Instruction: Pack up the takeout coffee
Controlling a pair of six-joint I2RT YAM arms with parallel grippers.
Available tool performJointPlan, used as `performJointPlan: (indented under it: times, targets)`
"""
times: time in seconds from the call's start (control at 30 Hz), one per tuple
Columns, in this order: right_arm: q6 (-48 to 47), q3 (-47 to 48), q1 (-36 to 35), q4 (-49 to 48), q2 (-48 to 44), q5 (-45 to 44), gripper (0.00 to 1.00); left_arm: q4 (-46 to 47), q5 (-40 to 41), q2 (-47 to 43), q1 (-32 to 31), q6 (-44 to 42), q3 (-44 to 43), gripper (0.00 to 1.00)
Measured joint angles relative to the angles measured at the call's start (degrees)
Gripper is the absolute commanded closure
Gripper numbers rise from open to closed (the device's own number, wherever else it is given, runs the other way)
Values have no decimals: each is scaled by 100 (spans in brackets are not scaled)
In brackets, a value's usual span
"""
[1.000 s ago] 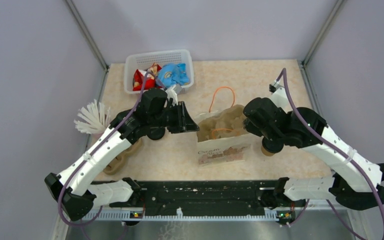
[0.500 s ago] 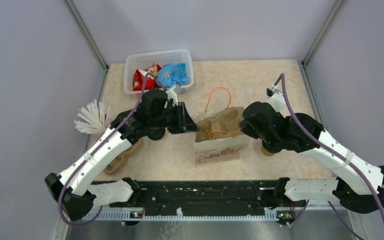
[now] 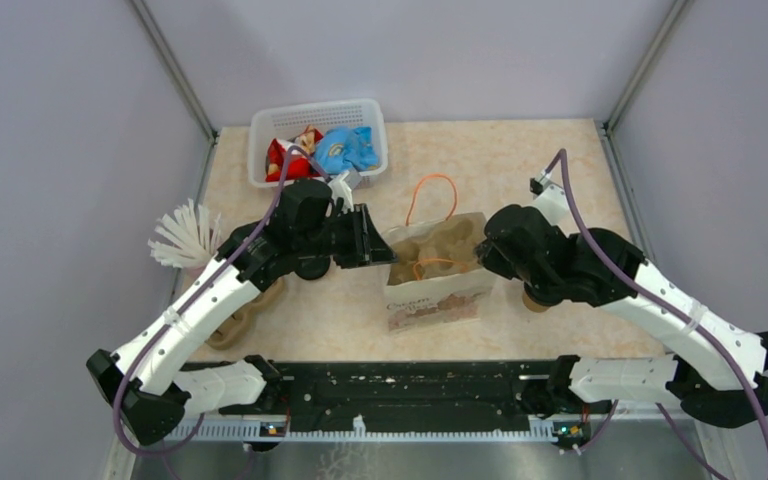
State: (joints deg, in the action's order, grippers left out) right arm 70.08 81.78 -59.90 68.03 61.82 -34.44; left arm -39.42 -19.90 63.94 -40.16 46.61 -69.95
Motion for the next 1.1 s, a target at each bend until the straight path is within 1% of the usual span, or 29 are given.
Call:
performJointPlan:
  times: [0.03,0.07,0.1,0.13,0.2,0.23,0.27,0.33,0.37,0.43,0.53,0.67,0.7,0.77,0.83,0.93,1.0,1.07,1.1]
  targets:
    - [0,-9,0,7,-2,4,100,0,0,-4,2,0,0,68]
    - [0,-35,0,-13,-2,7,97,0,0,-4,0,0,0,68]
    - [0,-48,0,-17,-4,13,86,0,-2,-7,0,0,0,68]
    - [-2,-63,2,-37,-4,20,71,0,0,-7,0,0,0,68]
    - [-70,-79,20,-55,-7,68,49,0,2,-7,0,0,0,67]
    - [-109,-79,48,-52,-11,92,42,0,7,-11,0,0,0,66]
    - [-170,-79,66,-37,-22,111,38,-2,22,-15,0,0,0,64]
    - [-457,-48,94,79,-92,153,36,-11,76,-44,0,-4,0,63]
    - [-575,13,98,151,-125,177,36,-17,107,-63,0,-7,0,60]
    - [-911,295,111,260,-232,291,34,-66,155,-87,0,-35,-2,52]
    - [-1405,699,118,293,-376,433,25,-234,249,-59,0,-118,-35,45]
    - [-2138,1040,264,470,-319,518,24,-551,400,138,0,-179,-289,40]
    - [-2337,1158,409,560,-184,546,24,-601,433,208,0,-197,-365,41]
    - [-2684,1327,702,623,153,638,24,-737,479,361,0,-227,-549,45]
    - [-3049,1425,1023,625,551,787,26,-887,544,538,0,-273,-726,48]
    - [-3615,1434,1401,614,1172,1095,38,-1104,632,723,-2,-326,-879,56]
    - [-3943,1429,1515,610,1464,1263,46,-1294,756,857,-37,-356,-1001,62]
    - [-4172,1423,1530,608,1598,1364,56,-1475,898,977,-101,-404,-1139,77]
    - [-4291,1421,1530,608,1628,1414,64,-1565,973,1036,-133,-450,-1226,85]
